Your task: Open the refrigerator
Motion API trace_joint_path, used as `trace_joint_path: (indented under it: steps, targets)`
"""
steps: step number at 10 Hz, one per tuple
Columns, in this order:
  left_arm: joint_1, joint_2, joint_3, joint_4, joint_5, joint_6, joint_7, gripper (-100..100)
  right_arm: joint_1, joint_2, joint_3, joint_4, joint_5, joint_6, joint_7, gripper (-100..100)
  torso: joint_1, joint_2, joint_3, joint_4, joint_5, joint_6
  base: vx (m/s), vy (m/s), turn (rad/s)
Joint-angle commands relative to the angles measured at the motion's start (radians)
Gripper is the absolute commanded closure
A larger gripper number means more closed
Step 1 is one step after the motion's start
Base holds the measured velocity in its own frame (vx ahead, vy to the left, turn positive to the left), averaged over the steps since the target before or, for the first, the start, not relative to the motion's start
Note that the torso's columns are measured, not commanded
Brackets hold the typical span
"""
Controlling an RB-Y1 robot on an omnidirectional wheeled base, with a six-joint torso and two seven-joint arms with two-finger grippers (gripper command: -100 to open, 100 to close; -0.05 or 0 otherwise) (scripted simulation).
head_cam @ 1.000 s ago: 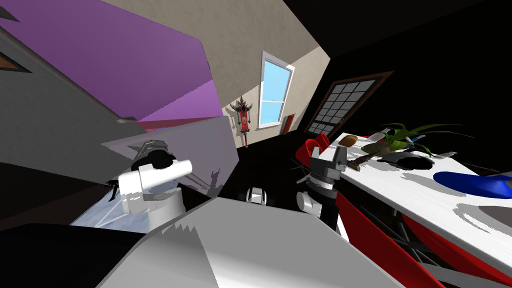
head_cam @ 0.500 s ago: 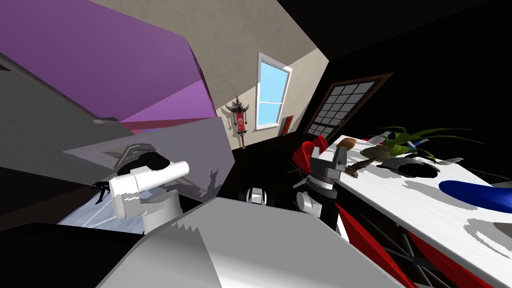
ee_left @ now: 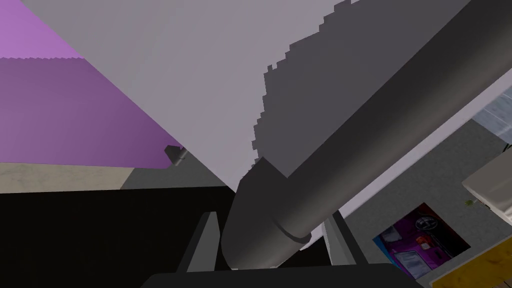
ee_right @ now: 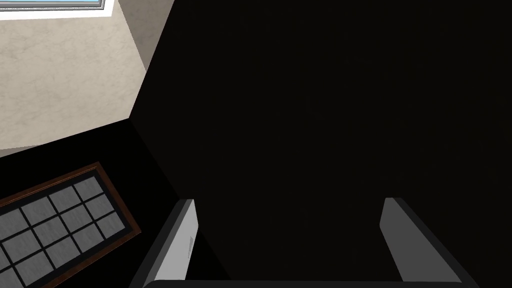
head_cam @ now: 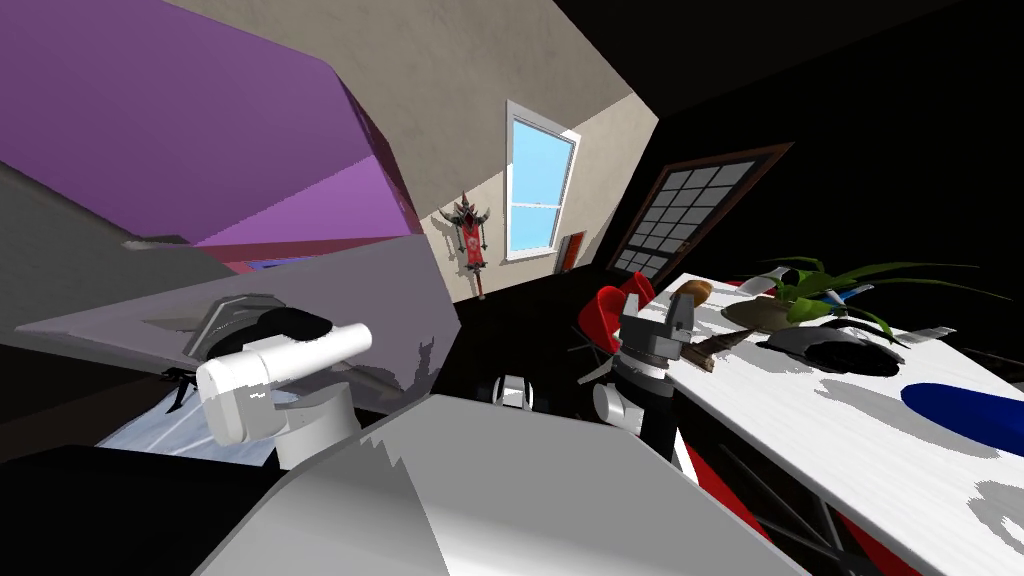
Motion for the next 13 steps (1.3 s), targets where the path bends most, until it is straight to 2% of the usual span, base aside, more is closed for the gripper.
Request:
trace_joint_path:
  steps: [1, 3, 10, 11, 12, 13]
  targets:
    - [-0.002, 0.023, 0.023, -0.009, -0.010, 0.039, -0.008, -100, 0.000, 0.000, 0.000, 0.000, 0.000, 0.000, 0.000, 0, -0.002, 0.002, 0.002, 0.001, 0.000, -0.003, 0.049, -0.109, -0.074]
    - [-0.028, 0.072, 0.039, -0.009, -0.010, 0.096, -0.035, -100, -0.001, 0.000, 0.000, 0.000, 0.000, 0.000, 0.000, 0, 0.009, 0.014, 0.008, 0.004, 0.002, -0.003, -0.074, 0.027, -0.164]
    - [-0.119, 0.244, 0.092, -0.008, -0.009, 0.295, -0.127, -100, 0.000, 0.000, 0.000, 0.000, 0.000, 0.000, 0.000, 0, -0.013, 0.003, -0.002, 0.002, -0.012, -0.001, -0.064, 0.017, -0.141]
    - [-0.114, 0.223, 0.085, -0.003, -0.010, 0.292, -0.122, -100, 0.000, 0.000, 0.000, 0.000, 0.000, 0.000, 0.000, 0, -0.015, 0.003, -0.003, 0.002, -0.015, 0.000, -0.031, 0.009, -0.026]
    - [-0.115, 0.224, 0.085, -0.002, -0.010, 0.301, -0.125, 0, 0.000, 0.000, 0.000, 0.000, 0.000, 0.000, 0.000, 0, -0.013, 0.002, -0.002, 0.001, -0.011, -0.002, -0.008, 0.004, 0.010]
    - [-0.115, 0.222, 0.085, -0.001, -0.010, 0.302, -0.124, 0, 0.000, 0.000, 0.000, 0.000, 0.000, 0.000, 0.000, 0, -0.009, 0.002, -0.001, 0.001, -0.007, -0.002, 0.000, 0.000, 0.000]
